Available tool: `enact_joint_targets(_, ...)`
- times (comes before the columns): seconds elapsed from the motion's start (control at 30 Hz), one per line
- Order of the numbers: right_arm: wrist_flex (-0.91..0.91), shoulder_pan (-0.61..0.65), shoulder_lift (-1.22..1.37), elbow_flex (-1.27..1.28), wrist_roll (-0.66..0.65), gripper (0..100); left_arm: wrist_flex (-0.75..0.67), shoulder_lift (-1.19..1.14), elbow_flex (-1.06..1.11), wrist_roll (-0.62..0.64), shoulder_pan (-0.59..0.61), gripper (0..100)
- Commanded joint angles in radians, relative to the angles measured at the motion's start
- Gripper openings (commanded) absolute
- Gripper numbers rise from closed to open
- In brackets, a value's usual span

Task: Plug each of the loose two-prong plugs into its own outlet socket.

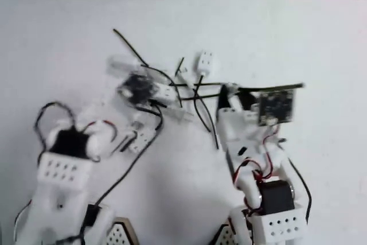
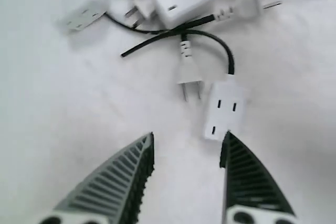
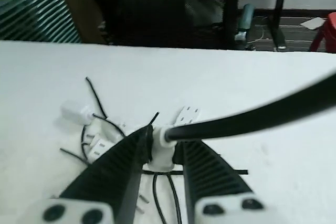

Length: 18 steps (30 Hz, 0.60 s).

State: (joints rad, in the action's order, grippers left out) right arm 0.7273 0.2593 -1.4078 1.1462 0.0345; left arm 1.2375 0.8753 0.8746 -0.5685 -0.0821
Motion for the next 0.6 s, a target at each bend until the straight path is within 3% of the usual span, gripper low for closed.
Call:
enact_joint_targets(0.0,0.033,0.122,-0.002,-0.011,-0.046,1.9,0.066,0.124,0.000,0.089,0.160,21)
enact_joint_targets(0.23,0.030,0.364,0.170,-0.029,-0.049,1.8,-0.135,0.189,0.242,0.213,0.403,21)
enact_joint_targets(0.4,0.053,0.526,0.423,-0.138,-0.049,1.8,-0.302,0.226,0.420,0.281,0.464,21)
enact_joint_targets(0.57,0.050,0.613,0.565,-0.222,-0.048,1.8,-0.331,0.236,0.440,0.284,0.558,21)
